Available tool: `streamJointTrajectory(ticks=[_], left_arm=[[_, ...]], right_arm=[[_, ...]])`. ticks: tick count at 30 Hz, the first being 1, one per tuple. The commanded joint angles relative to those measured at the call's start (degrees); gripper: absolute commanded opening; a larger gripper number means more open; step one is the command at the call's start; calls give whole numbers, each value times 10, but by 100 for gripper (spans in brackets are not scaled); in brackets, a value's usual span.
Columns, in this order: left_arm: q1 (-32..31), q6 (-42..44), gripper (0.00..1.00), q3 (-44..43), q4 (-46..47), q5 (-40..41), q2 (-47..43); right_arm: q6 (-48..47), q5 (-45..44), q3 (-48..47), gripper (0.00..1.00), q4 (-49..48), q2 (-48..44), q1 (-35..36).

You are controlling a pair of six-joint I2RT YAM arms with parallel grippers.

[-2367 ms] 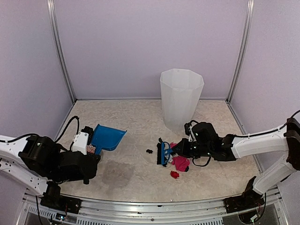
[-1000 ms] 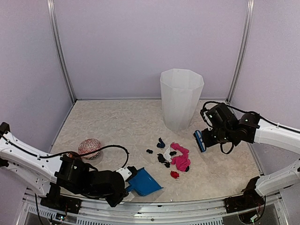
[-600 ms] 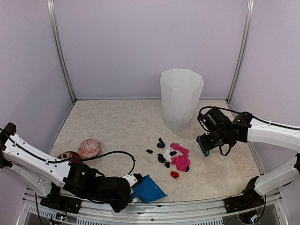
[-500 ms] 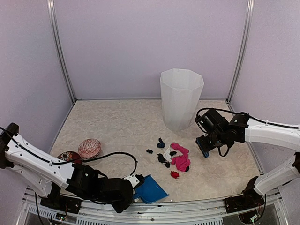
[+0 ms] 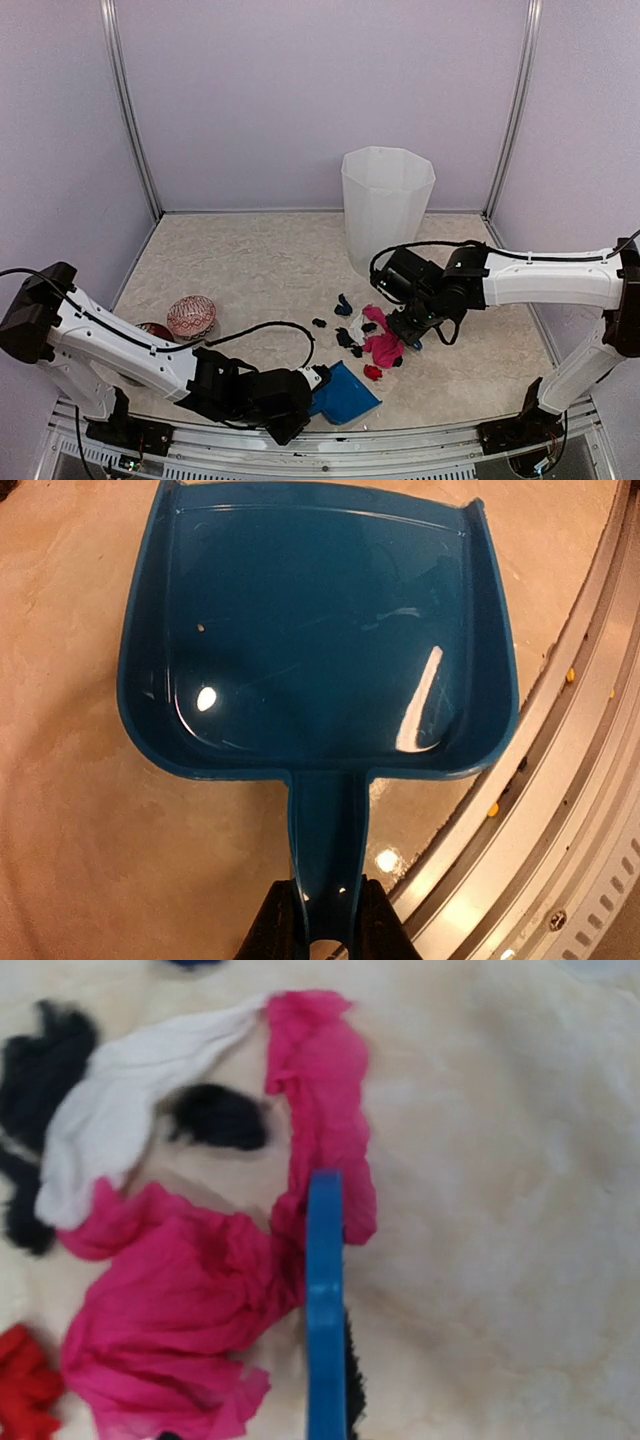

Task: Sweep away the paper scraps from the table
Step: Sweep the paper scraps into the dustpan.

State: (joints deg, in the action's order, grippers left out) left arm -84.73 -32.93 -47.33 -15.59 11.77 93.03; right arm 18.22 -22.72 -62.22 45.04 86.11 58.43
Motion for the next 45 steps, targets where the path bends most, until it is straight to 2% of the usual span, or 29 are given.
streamJointTrajectory(ticks=[1, 11, 17, 19, 24, 27, 32, 37, 45], left_arm=[[35, 5, 0, -14, 28, -33, 37], [61, -5, 0, -27, 30, -48, 65], [72, -11, 0, -18, 34, -45, 57], [73, -15, 0, -12, 34, -41, 52], [72, -27, 0, 11, 26, -40, 26], [67, -40, 0, 20, 3, -34, 2], [58, -74, 0, 35, -30, -22, -48], [59, -98, 0, 48, -50, -17, -78], [80, -108, 0, 60, -62, -17, -87]], right_arm=[[3, 36, -38, 0, 36, 20, 30], [17, 142, -79, 0, 47, 6, 84], [21, 185, -96, 0, 50, -20, 90], [25, 162, -104, 0, 56, -34, 90], [40, 23, -132, 0, 99, -43, 87], [27, -27, -138, 0, 98, -35, 75], [-20, -63, -132, 0, 47, -11, 39], [-92, -67, -112, 0, -46, 16, -3], [-250, -28, -110, 0, -195, 85, -48]])
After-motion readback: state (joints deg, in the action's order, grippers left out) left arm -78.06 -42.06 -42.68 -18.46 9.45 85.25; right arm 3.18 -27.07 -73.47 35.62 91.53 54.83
